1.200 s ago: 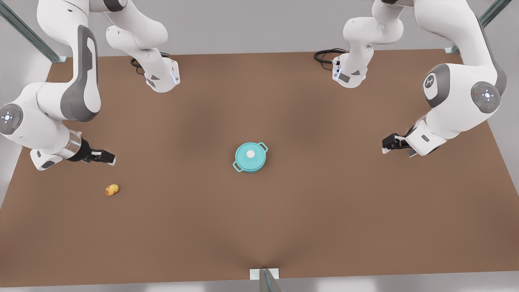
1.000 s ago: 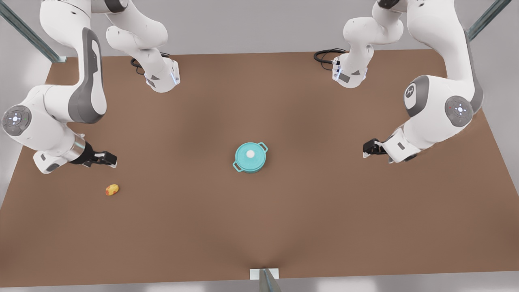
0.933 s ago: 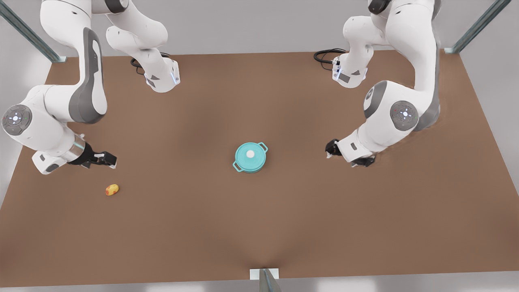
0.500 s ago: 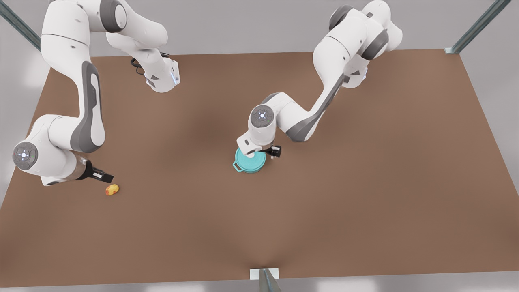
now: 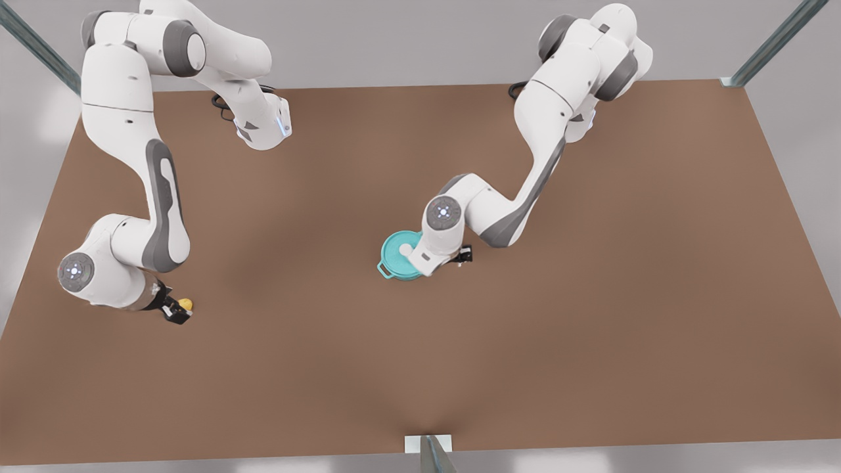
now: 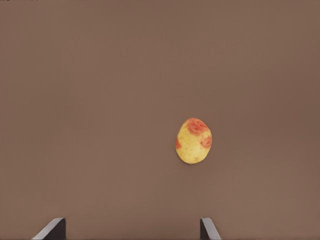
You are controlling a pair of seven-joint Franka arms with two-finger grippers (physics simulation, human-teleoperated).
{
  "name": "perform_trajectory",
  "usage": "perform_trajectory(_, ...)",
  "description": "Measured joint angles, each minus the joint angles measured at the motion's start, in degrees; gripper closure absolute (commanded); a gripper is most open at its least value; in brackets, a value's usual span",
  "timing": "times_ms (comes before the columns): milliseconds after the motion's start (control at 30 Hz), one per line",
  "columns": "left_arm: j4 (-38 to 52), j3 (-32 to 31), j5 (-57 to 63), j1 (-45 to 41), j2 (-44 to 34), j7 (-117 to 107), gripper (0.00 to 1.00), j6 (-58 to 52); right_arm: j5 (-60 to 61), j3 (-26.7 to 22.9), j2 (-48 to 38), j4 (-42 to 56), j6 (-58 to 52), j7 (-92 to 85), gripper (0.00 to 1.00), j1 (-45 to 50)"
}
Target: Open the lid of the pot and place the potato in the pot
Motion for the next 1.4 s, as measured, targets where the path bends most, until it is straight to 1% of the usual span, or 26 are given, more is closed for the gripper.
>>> perform_trajectory(67, -2.19, -0.56, -0.05, -0.39, -2.44, -1.36, 0.0, 0.27, -0.05, -0.01, -0.08, -1.78, 2.95, 1.78, 0.0, -0.2)
perform_trajectory(133, -2.3, -1.43, -0.09, -1.38, -3.11, -3.06, 0.0, 0.77, -0.16, -0.02, 0.0, -2.67, 5.23, 3.38, 0.0, -0.43)
perform_trajectory(267, -0.76, -1.67, 0.12, -5.96, -2.2, -6.82, 0.0, 2.2, -0.38, -0.77, 1.51, -3.84, 9.26, 5.95, 0.0, -1.41)
perform_trajectory(400, -0.89, -1.68, 1.26, -8.06, -0.74, -10.02, 0.0, 3.05, -1.86, -0.89, 2.47, -4.66, 11.42, 7.93, 0.0, -1.78)
perform_trajectory(567, -1.8, -1.51, 2.14, -8.48, -0.04, -13.13, 0.0, 4.35, -4.15, -0.83, 3.63, -4.93, 13.15, 9.67, 0.0, -1.69)
perform_trajectory(700, 3.01, -0.99, 4.05, -8.25, 3.59, -15.01, 0.0, 5.41, -5.25, -0.81, 4.46, -4.79, 14.21, 10.21, 0.0, -1.76)
perform_trajectory(800, 4.03, -0.86, 5.24, -8.27, 5.02, -16.22, 0.0, 5.89, -5.77, -0.81, 4.93, -4.73, 14.69, 10.4, 0.0, -1.76)
perform_trajectory(1167, 2.55, -0.89, 7.55, -9.39, 5.79, -19.86, 0.0, 6.9, -7.22, -0.24, 7.34, -4.67, 16.31, 9.63, 0.0, -2.5)
perform_trajectory(1300, 2.6, -0.89, 9.14, -9.4, 7.55, -21.12, 0.0, 7.88, -7.26, -0.13, 7.97, -4.82, 16.89, 9.11, 0.0, -2.45)
perform_trajectory(1333, 2.68, -0.89, 9.48, -9.4, 7.7, -21.45, 0.03, 8.06, -7.26, -0.12, 8.06, -4.85, 17.06, 9.0, 0.0, -2.44)
perform_trajectory(1367, 2.74, -0.89, 9.74, -9.4, 7.77, -21.76, 0.14, 8.2, -7.26, -0.11, 8.12, -4.89, 17.22, 8.89, 0.0, -2.43)
perform_trajectory(1400, 2.81, -0.89, 9.92, -9.4, 7.77, -22.06, 0.33, 8.31, -7.26, -0.11, 8.18, -4.88, 17.35, 8.74, 0.0, -2.45)
